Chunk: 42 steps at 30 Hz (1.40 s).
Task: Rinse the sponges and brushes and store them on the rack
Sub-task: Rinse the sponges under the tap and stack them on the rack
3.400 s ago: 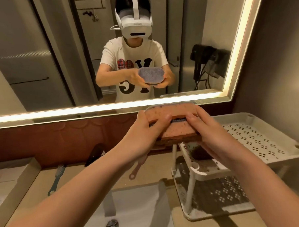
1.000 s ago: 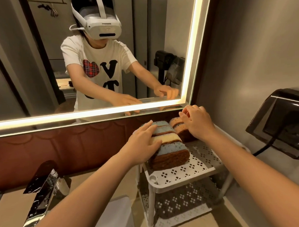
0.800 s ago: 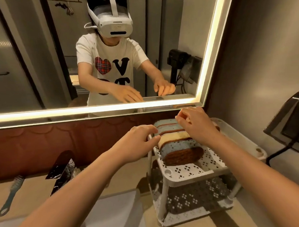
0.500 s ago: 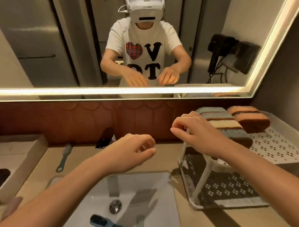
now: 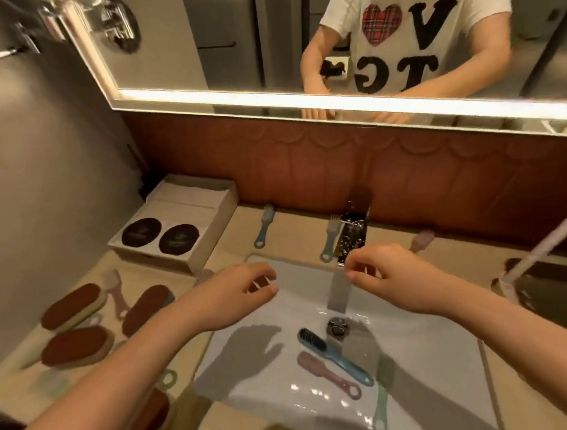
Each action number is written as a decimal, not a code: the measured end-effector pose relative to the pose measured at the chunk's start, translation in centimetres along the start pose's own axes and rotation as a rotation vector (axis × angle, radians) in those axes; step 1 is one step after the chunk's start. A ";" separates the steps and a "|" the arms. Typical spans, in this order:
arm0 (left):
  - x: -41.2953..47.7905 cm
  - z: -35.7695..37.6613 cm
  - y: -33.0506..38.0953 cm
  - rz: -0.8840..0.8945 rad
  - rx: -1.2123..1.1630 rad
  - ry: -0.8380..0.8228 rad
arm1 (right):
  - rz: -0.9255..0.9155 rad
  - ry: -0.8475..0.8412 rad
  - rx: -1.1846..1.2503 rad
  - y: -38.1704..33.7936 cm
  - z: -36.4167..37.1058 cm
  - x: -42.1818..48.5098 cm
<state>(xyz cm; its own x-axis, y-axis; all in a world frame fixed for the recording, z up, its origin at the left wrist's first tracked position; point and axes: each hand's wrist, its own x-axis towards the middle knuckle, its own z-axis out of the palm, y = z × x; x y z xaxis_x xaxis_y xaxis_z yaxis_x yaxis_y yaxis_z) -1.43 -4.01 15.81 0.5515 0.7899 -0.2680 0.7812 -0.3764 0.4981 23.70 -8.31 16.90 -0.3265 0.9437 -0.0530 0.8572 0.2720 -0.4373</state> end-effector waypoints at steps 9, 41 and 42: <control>-5.1 2.0 -14.2 -0.351 -0.142 0.073 | 0.014 -0.117 0.248 -4.3 9.9 6.1; -5.8 2.9 -18.5 -0.490 -0.765 0.466 | 0.366 -0.225 0.897 -14.3 19.2 13.1; -6.0 3.1 -18.1 -0.471 -0.683 0.452 | 0.388 -0.198 0.971 -14.9 19.4 13.3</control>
<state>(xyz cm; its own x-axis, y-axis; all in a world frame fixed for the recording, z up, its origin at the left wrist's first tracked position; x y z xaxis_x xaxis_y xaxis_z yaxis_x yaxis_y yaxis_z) -17.94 -3.42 5.82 -0.0546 0.9550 -0.2915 0.4752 0.2816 0.8336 -1.15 -3.42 5.35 -0.2332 0.8624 -0.4492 0.2604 -0.3897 -0.8834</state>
